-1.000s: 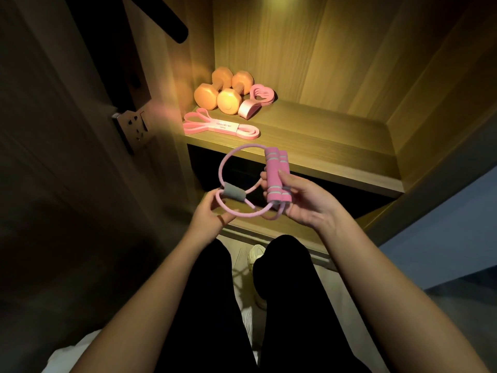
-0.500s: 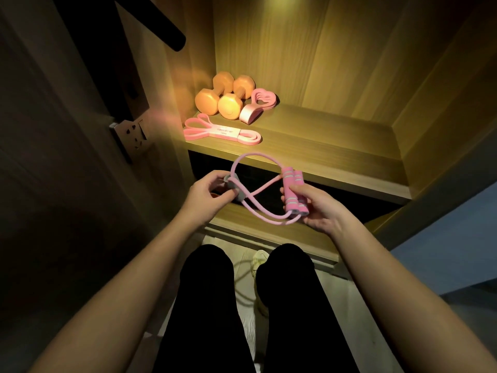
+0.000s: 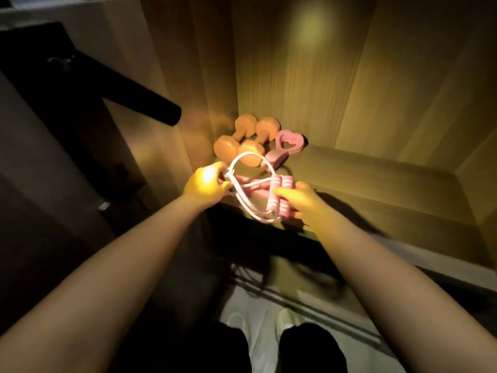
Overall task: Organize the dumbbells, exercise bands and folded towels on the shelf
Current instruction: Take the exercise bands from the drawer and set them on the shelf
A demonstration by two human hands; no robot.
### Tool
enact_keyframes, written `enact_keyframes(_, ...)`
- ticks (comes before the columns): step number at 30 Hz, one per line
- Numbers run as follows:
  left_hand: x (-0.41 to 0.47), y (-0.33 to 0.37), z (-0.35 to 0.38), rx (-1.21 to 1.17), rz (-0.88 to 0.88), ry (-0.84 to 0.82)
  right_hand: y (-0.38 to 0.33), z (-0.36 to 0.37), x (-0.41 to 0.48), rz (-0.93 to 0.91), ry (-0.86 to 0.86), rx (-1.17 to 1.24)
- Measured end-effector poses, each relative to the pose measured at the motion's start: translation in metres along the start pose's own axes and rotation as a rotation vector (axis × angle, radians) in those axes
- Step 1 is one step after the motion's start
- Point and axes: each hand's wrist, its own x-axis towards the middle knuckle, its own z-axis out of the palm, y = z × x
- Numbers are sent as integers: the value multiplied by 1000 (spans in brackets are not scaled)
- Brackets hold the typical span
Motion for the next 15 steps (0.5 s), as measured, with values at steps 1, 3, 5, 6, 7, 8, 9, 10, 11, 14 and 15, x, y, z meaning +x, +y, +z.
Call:
enact_keyframes(1,12,-3,-2,73,0,-2,-5,5,11,19,5,-28)
enact_keyframes(3,31,-5,-5,263,25,5,-15,17,32,43,-18,-33)
enact_keyframes(5,44,-7,-7,539,68,11,-26,27,50,70,-54,-24)
enact_keyframes(6,49,-8,-7,678,91,11,-29,32,58,89,-62,-1)
enact_keyframes(7,54,-10,-6,785,103,9,-31,36,62,108,-68,23)
enact_keyframes(8,59,-11,-6,856,102,1,-32,38,67,119,-75,35)
enact_keyframes(9,63,-11,-5,895,95,-16,-32,41,71,133,-88,33)
enact_keyframes(10,68,-11,-5,919,83,-41,-31,43,74,142,-99,19)
enact_keyframes(11,72,-10,-5,936,70,-63,-31,46,76,144,-104,3)
enact_keyframes(14,82,-5,-7,1020,30,-94,-29,52,81,113,-83,-34)
enact_keyframes(15,84,-4,-7,1041,19,-107,-28,53,81,89,-73,-60)
